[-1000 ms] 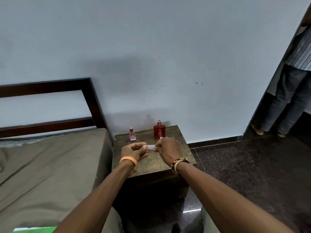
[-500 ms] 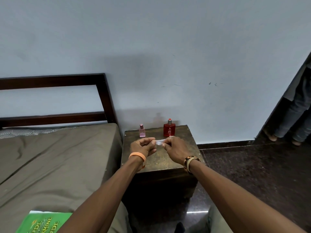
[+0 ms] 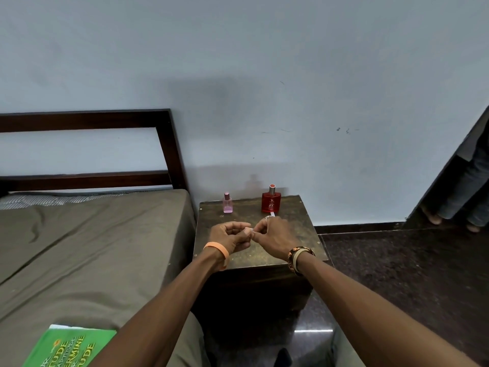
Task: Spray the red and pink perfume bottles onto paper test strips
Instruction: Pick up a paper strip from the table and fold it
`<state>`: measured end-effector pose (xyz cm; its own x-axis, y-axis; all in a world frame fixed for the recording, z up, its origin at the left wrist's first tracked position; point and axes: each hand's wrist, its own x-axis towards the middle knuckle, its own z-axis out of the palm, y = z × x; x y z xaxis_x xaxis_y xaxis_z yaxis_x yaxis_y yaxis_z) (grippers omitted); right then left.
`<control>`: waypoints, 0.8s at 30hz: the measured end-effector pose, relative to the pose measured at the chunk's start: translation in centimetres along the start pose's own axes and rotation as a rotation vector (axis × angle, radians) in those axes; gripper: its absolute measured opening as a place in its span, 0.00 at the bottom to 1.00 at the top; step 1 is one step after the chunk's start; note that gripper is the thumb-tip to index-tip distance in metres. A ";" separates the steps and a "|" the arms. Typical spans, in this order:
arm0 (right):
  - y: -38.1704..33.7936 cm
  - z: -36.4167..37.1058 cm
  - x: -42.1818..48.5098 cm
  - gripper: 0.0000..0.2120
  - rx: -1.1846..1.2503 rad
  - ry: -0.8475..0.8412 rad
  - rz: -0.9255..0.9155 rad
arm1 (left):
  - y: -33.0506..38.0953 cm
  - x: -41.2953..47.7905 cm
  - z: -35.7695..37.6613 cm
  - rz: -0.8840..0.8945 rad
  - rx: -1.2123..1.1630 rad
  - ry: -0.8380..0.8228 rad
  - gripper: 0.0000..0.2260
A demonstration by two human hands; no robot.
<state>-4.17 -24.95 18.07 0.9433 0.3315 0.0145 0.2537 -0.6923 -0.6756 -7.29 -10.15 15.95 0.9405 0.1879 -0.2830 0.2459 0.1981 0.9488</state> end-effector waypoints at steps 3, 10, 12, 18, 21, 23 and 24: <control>0.1 0.3 0.0 0.09 0.022 -0.008 0.010 | -0.3 0.0 0.0 -0.024 0.010 -0.007 0.06; 0.1 0.4 0.3 0.05 -0.094 -0.023 -0.018 | -0.8 0.6 0.4 -0.033 0.033 0.006 0.04; 0.1 0.6 0.2 0.05 -0.130 -0.037 -0.021 | -1.1 0.8 0.2 -0.071 0.020 -0.002 0.04; 0.7 1.9 0.5 0.08 -0.097 -0.069 0.000 | -2.6 1.4 -0.5 -0.144 -0.100 -0.003 0.06; 1.0 2.6 1.0 0.08 -0.122 -0.093 0.017 | -3.4 2.0 -0.9 -0.151 -0.123 0.034 0.05; 1.1 3.1 1.4 0.11 -0.155 -0.117 0.028 | -3.9 2.4 -1.1 -0.165 -0.111 0.051 0.03; 1.1 3.3 1.6 0.12 -0.174 -0.122 0.027 | -4.2 2.6 -1.2 -0.173 -0.100 0.056 0.03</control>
<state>-3.09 -23.08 14.86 0.9201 0.3791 -0.0990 0.2713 -0.7988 -0.5369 -6.15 -9.35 11.04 0.8709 0.1955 -0.4509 0.3758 0.3265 0.8673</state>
